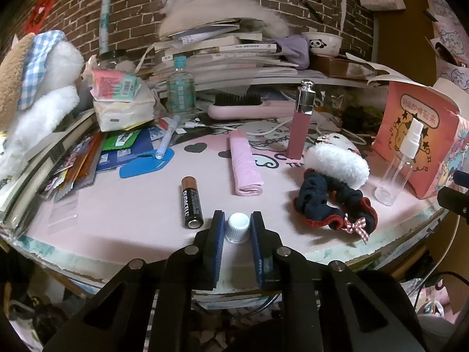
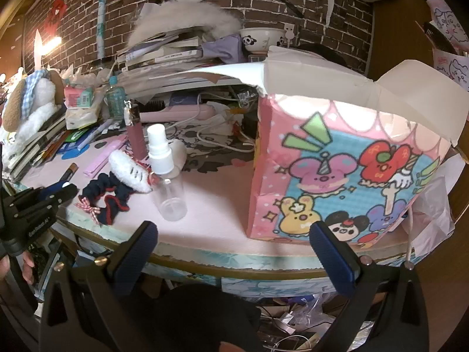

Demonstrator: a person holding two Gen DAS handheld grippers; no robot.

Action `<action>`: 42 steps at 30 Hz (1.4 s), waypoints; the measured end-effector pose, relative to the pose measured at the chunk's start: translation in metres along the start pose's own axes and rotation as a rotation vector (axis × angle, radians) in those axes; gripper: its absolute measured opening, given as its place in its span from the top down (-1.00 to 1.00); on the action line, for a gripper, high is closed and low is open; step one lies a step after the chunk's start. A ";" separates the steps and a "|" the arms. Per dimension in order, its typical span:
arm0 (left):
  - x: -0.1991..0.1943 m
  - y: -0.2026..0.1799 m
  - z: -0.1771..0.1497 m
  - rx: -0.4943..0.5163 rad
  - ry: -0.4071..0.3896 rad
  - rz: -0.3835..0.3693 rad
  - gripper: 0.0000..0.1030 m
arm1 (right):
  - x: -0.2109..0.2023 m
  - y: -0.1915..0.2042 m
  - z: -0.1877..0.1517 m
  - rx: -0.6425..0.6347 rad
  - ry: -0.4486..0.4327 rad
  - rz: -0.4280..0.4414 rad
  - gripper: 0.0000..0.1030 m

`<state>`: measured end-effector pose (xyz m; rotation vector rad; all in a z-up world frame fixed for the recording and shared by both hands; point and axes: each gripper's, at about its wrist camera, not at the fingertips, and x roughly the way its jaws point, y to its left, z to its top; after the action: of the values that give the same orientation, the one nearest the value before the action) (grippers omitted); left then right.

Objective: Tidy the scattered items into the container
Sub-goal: 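Carry the white cap in the left gripper into the white box, release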

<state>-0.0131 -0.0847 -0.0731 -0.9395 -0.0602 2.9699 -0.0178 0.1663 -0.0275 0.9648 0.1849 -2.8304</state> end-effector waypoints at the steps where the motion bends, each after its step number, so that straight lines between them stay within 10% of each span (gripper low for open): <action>1: 0.000 0.000 0.000 0.001 -0.001 0.002 0.76 | 0.000 0.000 0.000 -0.001 0.000 0.001 -0.99; 15: -0.013 -0.009 0.026 0.013 -0.036 -0.011 0.78 | 0.000 0.002 -0.001 0.000 -0.004 0.006 -0.99; 30: -0.058 -0.104 0.135 0.205 -0.112 -0.262 0.77 | 0.001 -0.009 -0.004 0.016 0.003 0.024 -0.99; 42: -0.007 -0.255 0.207 0.458 0.216 -0.485 0.77 | 0.001 -0.019 -0.008 0.021 0.010 0.034 -0.99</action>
<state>-0.1232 0.1642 0.1110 -0.9955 0.3317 2.2851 -0.0167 0.1857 -0.0329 0.9770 0.1392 -2.8022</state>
